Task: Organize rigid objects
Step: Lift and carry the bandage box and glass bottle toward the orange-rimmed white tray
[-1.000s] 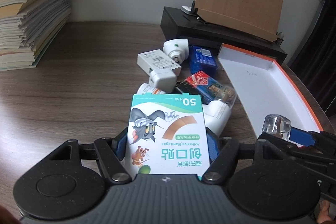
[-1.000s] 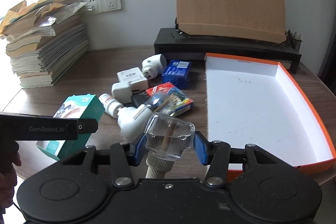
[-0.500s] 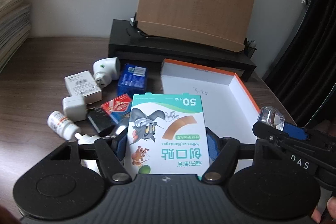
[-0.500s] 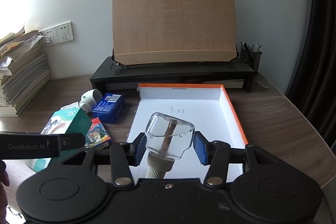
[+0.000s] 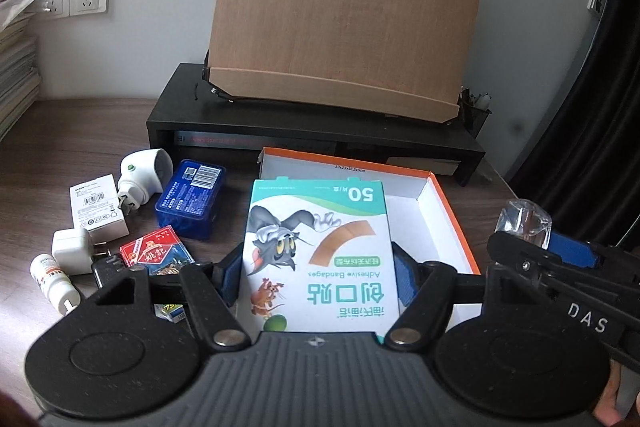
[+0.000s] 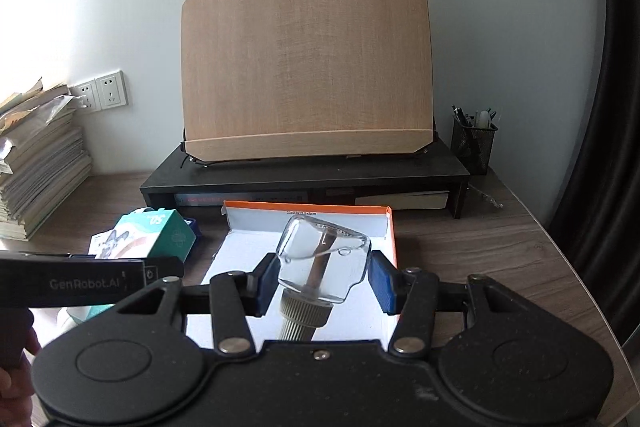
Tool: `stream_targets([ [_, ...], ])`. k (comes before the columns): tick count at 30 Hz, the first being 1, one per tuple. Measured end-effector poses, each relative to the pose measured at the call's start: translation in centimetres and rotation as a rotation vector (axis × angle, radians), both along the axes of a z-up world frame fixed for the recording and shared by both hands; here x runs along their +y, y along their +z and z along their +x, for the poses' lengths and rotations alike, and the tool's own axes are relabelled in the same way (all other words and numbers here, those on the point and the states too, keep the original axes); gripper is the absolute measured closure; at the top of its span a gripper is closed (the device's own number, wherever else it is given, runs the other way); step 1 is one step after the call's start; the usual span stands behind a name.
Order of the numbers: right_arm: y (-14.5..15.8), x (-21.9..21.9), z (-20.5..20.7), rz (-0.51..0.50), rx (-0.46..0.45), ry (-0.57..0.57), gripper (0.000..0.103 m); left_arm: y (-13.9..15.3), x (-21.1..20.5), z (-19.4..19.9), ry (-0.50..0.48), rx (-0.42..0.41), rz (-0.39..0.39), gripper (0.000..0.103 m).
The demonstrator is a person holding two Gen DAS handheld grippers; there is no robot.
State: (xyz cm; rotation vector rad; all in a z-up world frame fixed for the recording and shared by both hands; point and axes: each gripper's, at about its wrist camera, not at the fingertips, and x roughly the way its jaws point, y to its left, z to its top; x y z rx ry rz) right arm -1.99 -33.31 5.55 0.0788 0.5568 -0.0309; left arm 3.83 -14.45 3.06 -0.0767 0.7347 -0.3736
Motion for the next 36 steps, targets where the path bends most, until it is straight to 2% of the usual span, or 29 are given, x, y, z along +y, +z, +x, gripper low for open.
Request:
stream_targets([
  [20,-1.8,-0.5,4.5,0.010,0.070,-0.065,0.043,-1.2,-2.3,3.1,-0.081,0.015,0.035,0.032],
  [36,-2.7,-0.2,8.7,0.010,0.093,-0.071,0.043,-1.9,-2.4,6.6,-0.039,0.044,0.021,0.032],
])
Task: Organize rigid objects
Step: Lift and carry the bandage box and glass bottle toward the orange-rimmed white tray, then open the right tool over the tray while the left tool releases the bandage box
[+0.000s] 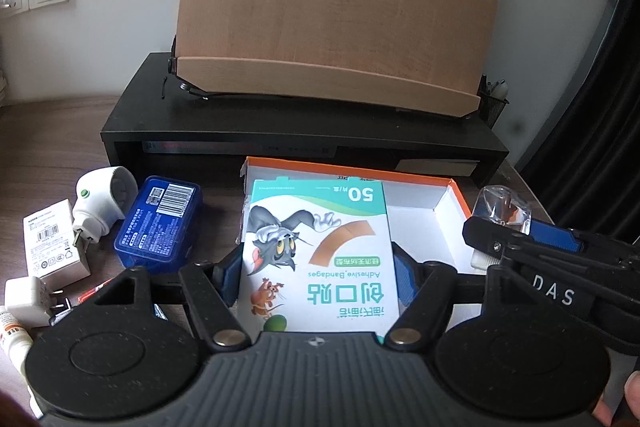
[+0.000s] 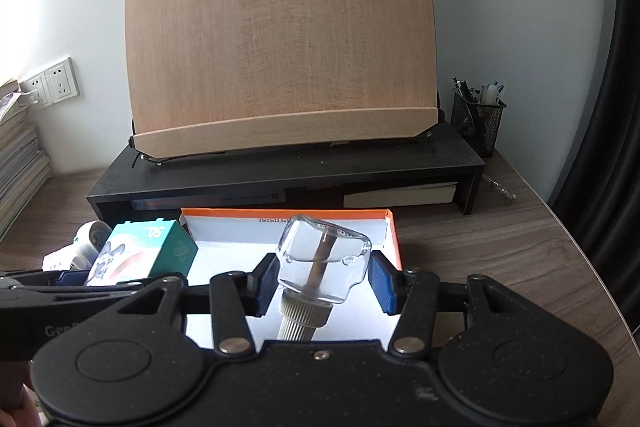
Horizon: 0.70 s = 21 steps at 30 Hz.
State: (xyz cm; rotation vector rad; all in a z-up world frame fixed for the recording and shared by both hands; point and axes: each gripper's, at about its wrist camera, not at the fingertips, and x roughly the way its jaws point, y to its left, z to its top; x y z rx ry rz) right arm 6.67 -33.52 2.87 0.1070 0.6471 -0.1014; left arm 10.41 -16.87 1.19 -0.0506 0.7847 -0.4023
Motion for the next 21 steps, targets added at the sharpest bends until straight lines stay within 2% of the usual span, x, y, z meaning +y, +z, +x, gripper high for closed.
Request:
stream_targets([
  [21,-0.5,0.5,2.2,-0.012,0.033,0.004,0.043,-0.6,0.0,1.4,0.009,0.017,0.015,0.032],
])
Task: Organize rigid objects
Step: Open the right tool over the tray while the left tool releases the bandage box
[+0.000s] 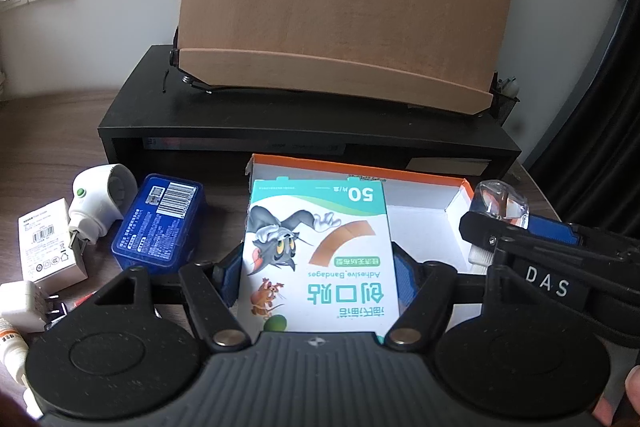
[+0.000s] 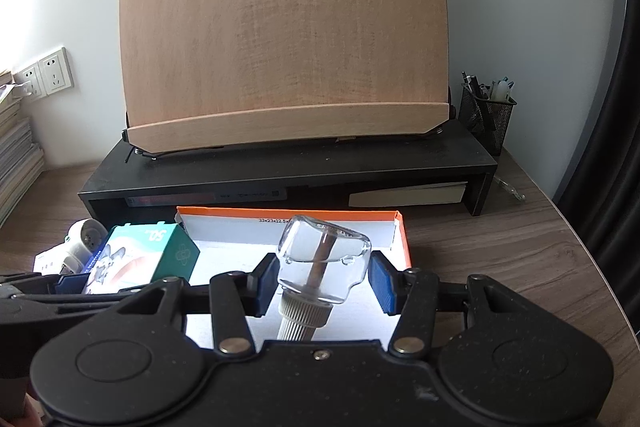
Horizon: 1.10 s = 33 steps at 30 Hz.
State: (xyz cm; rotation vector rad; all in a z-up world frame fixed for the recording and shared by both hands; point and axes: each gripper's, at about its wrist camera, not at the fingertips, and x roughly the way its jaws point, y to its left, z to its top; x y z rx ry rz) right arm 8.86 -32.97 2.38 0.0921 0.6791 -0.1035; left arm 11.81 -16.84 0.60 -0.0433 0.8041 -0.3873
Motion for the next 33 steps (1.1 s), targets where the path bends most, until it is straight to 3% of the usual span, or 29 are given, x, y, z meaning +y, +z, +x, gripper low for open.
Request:
stream_targets([
  [33,-0.9,-0.6,1.3,-0.001,0.033,-0.025,0.043,-0.8,-0.6,1.1,-0.030,0.021,0.049,0.032],
])
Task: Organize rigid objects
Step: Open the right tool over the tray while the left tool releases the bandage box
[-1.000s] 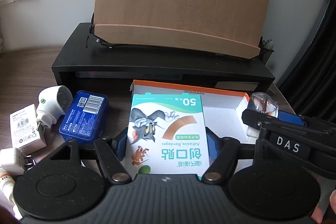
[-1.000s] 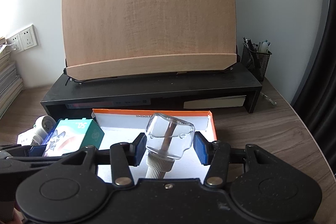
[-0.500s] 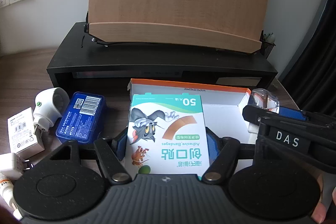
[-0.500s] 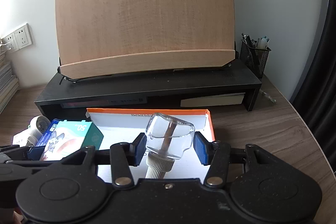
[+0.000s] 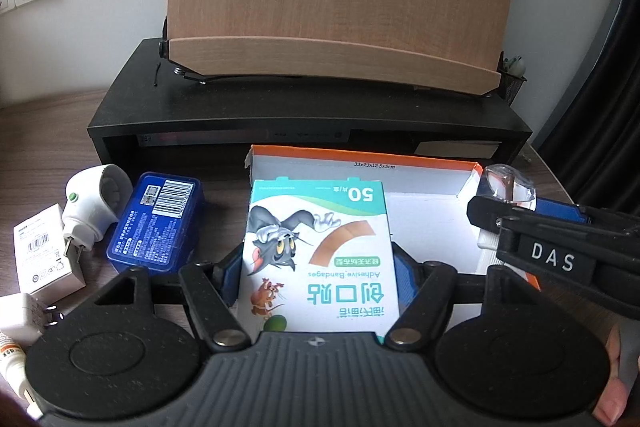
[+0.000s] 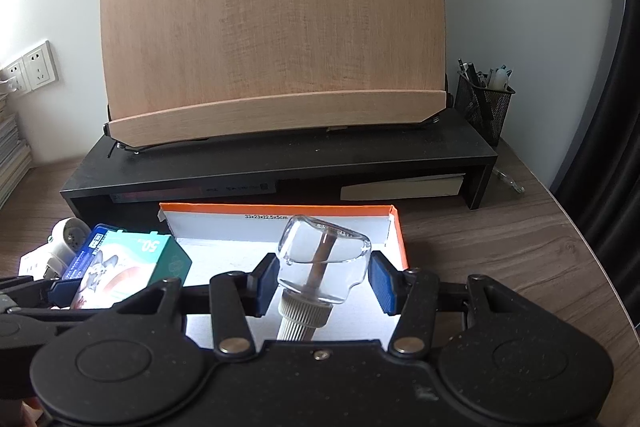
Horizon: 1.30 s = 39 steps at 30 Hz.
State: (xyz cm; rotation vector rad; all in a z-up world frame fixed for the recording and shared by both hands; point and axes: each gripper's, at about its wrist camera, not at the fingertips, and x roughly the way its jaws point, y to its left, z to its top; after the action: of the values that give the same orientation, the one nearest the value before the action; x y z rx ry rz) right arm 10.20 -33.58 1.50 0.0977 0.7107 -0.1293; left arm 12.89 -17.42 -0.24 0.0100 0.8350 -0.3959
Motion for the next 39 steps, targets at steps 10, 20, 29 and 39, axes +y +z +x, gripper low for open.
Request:
stream_targets([
  [10,-0.4,-0.2,0.3,-0.011,0.013,-0.002,0.043,-0.1,-0.5,0.3,-0.024,-0.002,-0.002,0.032],
  [20,-0.7,-0.7,1.1,-0.022,0.031,-0.008,0.043,-0.4,-1.3,0.8,-0.047,-0.002,0.007,0.032],
  [29,-1.2,-1.4,2.8,-0.030,0.070,0.035,0.042,-1.0,-1.8,1.7,-0.054,0.013,0.023,0.031],
  [39,-1.4,-2.8,4.6,-0.018,0.088,0.081,0.035,-2.0,-3.0,3.5,-0.065,0.030,0.033,0.031],
])
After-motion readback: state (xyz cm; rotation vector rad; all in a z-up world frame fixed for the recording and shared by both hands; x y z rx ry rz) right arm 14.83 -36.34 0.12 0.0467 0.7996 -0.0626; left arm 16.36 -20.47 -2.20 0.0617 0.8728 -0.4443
